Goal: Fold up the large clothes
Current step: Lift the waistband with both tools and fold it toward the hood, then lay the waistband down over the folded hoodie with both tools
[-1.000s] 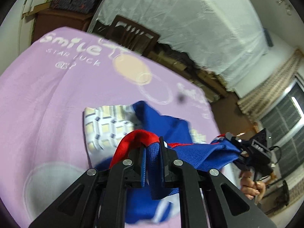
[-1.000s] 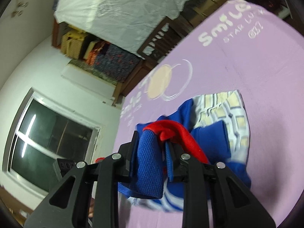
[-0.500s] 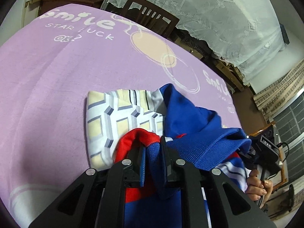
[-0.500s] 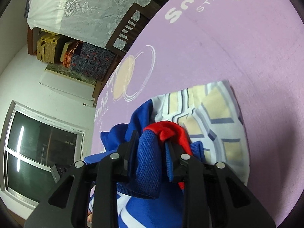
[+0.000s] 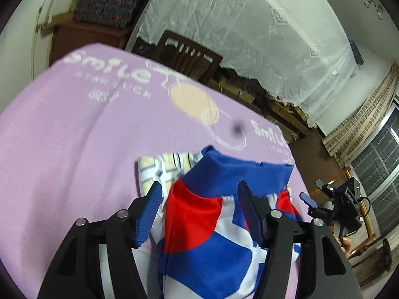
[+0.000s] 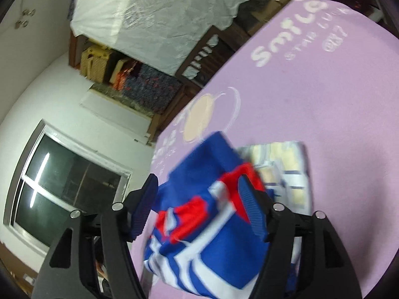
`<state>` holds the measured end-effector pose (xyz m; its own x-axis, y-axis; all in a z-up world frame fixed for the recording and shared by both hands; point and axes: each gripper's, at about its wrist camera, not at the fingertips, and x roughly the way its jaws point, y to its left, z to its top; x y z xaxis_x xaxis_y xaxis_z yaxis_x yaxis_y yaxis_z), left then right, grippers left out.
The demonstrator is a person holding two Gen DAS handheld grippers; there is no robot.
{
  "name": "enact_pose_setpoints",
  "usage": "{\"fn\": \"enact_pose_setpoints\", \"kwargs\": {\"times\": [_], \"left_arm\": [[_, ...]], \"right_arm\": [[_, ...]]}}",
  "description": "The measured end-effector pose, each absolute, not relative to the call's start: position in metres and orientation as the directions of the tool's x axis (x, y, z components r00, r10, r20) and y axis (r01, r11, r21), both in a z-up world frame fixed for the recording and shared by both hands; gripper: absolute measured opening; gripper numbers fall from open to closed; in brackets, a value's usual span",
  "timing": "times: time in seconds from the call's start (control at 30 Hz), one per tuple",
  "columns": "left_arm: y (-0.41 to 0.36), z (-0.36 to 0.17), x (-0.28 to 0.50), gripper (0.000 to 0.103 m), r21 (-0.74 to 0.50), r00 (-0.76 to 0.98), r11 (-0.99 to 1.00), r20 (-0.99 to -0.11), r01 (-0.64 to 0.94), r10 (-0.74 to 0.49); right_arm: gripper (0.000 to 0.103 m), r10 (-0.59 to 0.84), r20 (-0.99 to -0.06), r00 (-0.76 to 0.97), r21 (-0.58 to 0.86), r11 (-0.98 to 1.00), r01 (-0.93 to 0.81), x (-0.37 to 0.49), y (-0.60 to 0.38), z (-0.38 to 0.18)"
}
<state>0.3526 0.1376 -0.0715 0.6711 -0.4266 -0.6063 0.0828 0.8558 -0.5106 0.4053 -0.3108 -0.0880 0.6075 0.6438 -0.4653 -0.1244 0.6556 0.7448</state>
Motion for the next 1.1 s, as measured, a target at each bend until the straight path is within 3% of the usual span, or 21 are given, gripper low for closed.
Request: {"fn": "enact_pose_setpoints", "kwargs": {"times": [0.17, 0.33, 0.4, 0.43, 0.5, 0.53, 0.57, 0.6, 0.63, 0.67, 0.9, 1.1], "left_arm": [[0.118, -0.078, 0.373, 0.063, -0.436, 0.668, 0.892, -0.631, 0.115, -0.394], [0.088, -0.086, 0.393, 0.069, -0.321, 0.651, 0.932, -0.674, 0.168, -0.349], [0.085, -0.096, 0.398, 0.069, -0.331, 0.64, 0.932, -0.686, 0.149, -0.346], [0.087, -0.101, 0.4, 0.068, -0.34, 0.636, 0.931, -0.69, 0.135, -0.344], [0.09, -0.11, 0.403, 0.053, -0.354, 0.627, 0.929, -0.7, 0.111, -0.342], [0.091, -0.111, 0.403, 0.038, -0.356, 0.627, 0.928, -0.7, 0.11, -0.343], [0.092, -0.11, 0.403, 0.025, -0.358, 0.629, 0.927, -0.698, 0.11, -0.344], [0.092, -0.11, 0.403, 0.021, -0.364, 0.629, 0.925, -0.695, 0.11, -0.348], [0.093, -0.11, 0.402, 0.015, -0.371, 0.63, 0.923, -0.694, 0.104, -0.35], [0.095, -0.11, 0.4, 0.013, -0.379, 0.63, 0.92, -0.694, 0.094, -0.35], [0.094, -0.059, 0.39, 0.01, -0.334, 0.681, 0.94, -0.672, 0.072, -0.291], [0.076, -0.035, 0.395, 0.01, -0.193, 0.723, 0.979, -0.667, 0.065, -0.179]], "right_arm": [[0.066, 0.61, -0.522, 0.596, 0.717, 0.693, -0.082, 0.421, -0.311, -0.107], [0.066, 0.585, -0.564, 0.583, 0.631, 0.761, -0.152, 0.442, -0.29, -0.1], [0.071, 0.561, -0.599, 0.571, 0.568, 0.801, -0.192, 0.453, -0.273, -0.098], [0.072, 0.542, -0.623, 0.564, 0.529, 0.823, -0.207, 0.458, -0.264, -0.101], [0.072, 0.523, -0.648, 0.553, 0.5, 0.84, -0.21, 0.464, -0.256, -0.108], [0.07, 0.51, -0.664, 0.547, 0.489, 0.849, -0.198, 0.465, -0.253, -0.113], [0.052, 0.512, -0.669, 0.539, 0.491, 0.849, -0.196, 0.465, -0.251, -0.119], [0.036, 0.508, -0.673, 0.538, 0.486, 0.852, -0.196, 0.462, -0.25, -0.121], [0.029, 0.48, -0.676, 0.559, 0.463, 0.867, -0.185, 0.457, -0.249, -0.118], [0.015, 0.463, -0.675, 0.574, 0.448, 0.876, -0.179, 0.453, -0.25, -0.115], [0.015, 0.406, -0.611, 0.68, 0.407, 0.897, -0.171, 0.415, -0.256, -0.057], [0.015, 0.334, -0.596, 0.731, 0.336, 0.93, -0.151, 0.412, -0.245, -0.032]]}}
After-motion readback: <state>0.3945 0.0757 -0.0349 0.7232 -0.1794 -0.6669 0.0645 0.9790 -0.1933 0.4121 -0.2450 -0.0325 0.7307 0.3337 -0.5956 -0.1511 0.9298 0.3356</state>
